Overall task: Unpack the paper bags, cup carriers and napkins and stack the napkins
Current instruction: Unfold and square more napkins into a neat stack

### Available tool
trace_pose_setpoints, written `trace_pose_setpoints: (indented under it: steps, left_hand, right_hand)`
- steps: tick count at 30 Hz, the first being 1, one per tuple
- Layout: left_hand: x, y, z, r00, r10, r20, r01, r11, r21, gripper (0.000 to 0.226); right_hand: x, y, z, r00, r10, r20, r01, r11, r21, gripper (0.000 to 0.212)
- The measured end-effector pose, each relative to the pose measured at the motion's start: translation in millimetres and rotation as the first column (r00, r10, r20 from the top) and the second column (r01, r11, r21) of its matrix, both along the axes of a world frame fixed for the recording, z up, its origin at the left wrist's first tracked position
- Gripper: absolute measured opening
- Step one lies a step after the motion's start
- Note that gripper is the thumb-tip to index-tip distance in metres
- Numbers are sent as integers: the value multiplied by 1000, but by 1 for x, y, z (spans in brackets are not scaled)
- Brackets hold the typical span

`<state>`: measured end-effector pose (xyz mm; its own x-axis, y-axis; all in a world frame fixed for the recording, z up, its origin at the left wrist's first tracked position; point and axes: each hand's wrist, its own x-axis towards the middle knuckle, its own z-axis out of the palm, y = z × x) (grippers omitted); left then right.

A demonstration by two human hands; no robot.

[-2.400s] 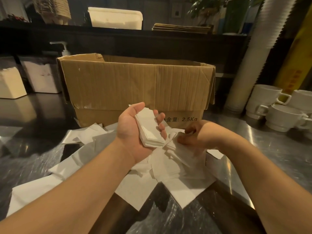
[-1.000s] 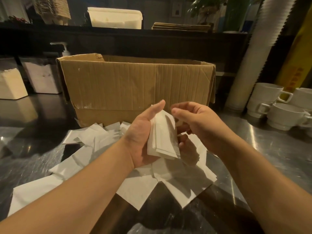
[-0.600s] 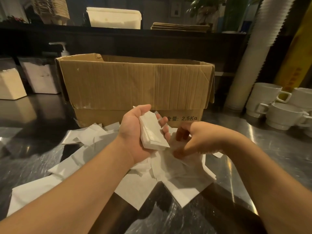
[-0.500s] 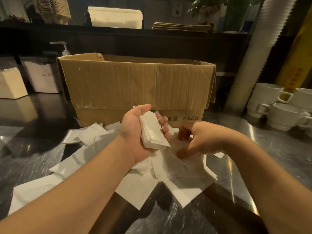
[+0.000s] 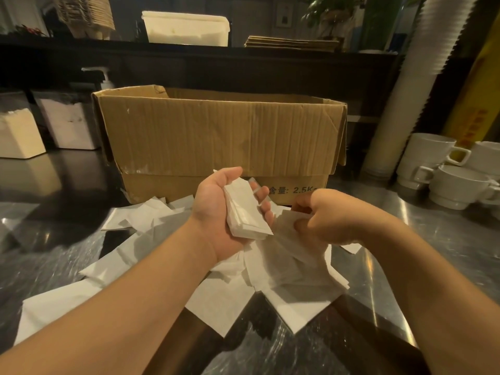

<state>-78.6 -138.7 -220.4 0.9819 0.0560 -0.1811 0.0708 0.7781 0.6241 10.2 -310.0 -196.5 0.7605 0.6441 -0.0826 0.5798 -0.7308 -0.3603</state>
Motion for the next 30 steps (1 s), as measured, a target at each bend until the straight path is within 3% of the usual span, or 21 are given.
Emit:
trace_pose_setpoints:
  steps: [5, 8, 12, 15, 18, 22, 26, 30]
  left_hand:
    - [0, 0, 1, 1000, 10, 24, -11, 999, 41, 38]
    - [1, 0, 1, 998, 42, 36, -45, 995, 85, 39]
    - [2, 1, 2, 995, 85, 54, -92, 985, 148, 47]
    - [0, 0, 3, 996, 42, 82, -60, 971, 230, 49]
    - [-5, -5, 4, 985, -152, 78, 128, 960, 247, 42]
    - [-6, -9, -2, 925, -369, 93, 347, 918, 192, 47]
    - [-1, -8, -9, 875, -464, 141, 416, 867, 273, 71]
    - [-4, -9, -5, 890, -436, 137, 387, 878, 281, 50]
  right_hand:
    - [-2, 1, 4, 999, -47, -9, 48, 975, 216, 14]
    - [-5, -1, 11, 999, -14, -50, 34, 905, 425, 6]
    - [-5, -10, 19, 938, 199, -285, 37, 758, 652, 12]
    - [-5, -18, 20, 825, 454, -337, -55, 657, 752, 22]
    - [-8, -17, 19, 793, 529, -303, -110, 614, 782, 19]
    - [-13, -7, 15, 887, 407, -219, -124, 667, 735, 12]
    - [-18, -1, 10, 947, 266, -179, -82, 739, 668, 3]
    - [-23, 6, 6, 983, 182, -34, -115, 742, 660, 12]
